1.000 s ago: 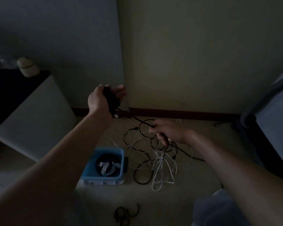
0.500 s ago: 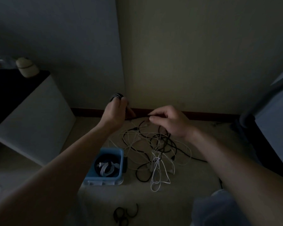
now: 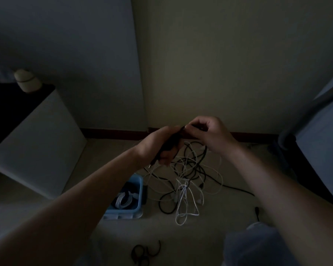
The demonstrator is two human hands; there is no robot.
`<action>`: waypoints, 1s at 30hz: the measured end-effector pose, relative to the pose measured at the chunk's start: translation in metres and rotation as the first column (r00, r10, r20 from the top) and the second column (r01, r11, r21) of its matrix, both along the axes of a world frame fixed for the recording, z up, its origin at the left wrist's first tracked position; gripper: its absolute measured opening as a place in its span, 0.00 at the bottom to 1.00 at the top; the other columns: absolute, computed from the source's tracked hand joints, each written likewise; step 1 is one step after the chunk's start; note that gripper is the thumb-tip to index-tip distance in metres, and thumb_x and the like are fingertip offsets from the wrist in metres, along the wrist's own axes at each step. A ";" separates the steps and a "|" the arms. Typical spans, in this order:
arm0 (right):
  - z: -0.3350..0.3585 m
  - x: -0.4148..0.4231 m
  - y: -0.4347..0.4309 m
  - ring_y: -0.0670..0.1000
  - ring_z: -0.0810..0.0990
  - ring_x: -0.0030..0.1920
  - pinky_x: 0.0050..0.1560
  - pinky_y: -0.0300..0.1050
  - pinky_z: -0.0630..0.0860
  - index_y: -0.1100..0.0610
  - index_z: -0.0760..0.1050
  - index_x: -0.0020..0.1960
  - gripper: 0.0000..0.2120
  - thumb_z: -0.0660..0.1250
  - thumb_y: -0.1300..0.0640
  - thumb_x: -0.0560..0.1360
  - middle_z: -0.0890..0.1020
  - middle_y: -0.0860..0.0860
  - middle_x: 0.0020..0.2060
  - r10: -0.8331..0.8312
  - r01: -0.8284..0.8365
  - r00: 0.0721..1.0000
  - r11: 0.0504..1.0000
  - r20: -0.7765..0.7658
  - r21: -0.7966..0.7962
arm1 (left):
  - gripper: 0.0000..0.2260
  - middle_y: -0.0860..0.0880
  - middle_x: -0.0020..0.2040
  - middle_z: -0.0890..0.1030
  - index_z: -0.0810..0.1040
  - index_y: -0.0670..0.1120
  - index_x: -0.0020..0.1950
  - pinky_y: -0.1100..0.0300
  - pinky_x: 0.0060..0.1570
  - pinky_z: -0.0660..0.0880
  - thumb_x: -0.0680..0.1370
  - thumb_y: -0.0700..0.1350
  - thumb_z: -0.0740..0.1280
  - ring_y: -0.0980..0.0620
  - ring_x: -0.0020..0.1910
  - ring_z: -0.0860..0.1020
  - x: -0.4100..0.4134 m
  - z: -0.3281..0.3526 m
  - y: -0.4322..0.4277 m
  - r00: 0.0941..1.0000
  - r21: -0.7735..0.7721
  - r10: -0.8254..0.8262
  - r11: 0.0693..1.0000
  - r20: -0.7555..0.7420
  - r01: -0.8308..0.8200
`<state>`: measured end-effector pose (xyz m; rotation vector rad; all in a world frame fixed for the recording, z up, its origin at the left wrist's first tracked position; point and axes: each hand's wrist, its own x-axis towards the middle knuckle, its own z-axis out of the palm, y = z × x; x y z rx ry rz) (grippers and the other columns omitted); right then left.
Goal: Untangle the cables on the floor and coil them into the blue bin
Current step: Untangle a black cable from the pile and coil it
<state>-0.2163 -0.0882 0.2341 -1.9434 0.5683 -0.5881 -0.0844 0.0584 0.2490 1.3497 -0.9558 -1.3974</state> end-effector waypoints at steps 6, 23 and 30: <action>-0.001 -0.001 0.005 0.45 0.67 0.25 0.32 0.42 0.68 0.58 0.74 0.37 0.19 0.64 0.45 0.80 0.71 0.47 0.26 0.177 -0.159 0.983 0.952 -0.046 0.262 | 0.14 0.55 0.22 0.58 0.70 0.48 0.38 0.60 0.25 0.60 0.79 0.52 0.54 0.56 0.19 0.56 0.008 0.016 0.008 0.912 -0.072 -0.105 0.994 -0.396 0.083; -0.022 0.003 0.022 0.48 0.74 0.29 0.33 0.40 0.68 0.58 0.73 0.49 0.11 0.56 0.55 0.84 0.71 0.48 0.27 0.345 -0.224 0.847 0.921 -0.405 0.317 | 0.10 0.53 0.29 0.68 0.69 0.46 0.40 0.61 0.35 0.71 0.80 0.47 0.57 0.55 0.27 0.69 0.036 0.021 0.007 0.561 0.007 0.395 0.822 -0.727 -0.569; -0.017 0.009 0.040 0.46 0.69 0.29 0.30 0.38 0.67 0.53 0.78 0.60 0.09 0.64 0.56 0.81 0.71 0.47 0.28 0.440 -0.333 0.857 0.870 -0.269 0.363 | 0.12 0.47 0.38 0.80 0.69 0.47 0.41 0.57 0.47 0.75 0.84 0.48 0.56 0.49 0.36 0.81 0.052 0.017 0.008 0.496 0.049 0.531 0.715 -0.687 -0.698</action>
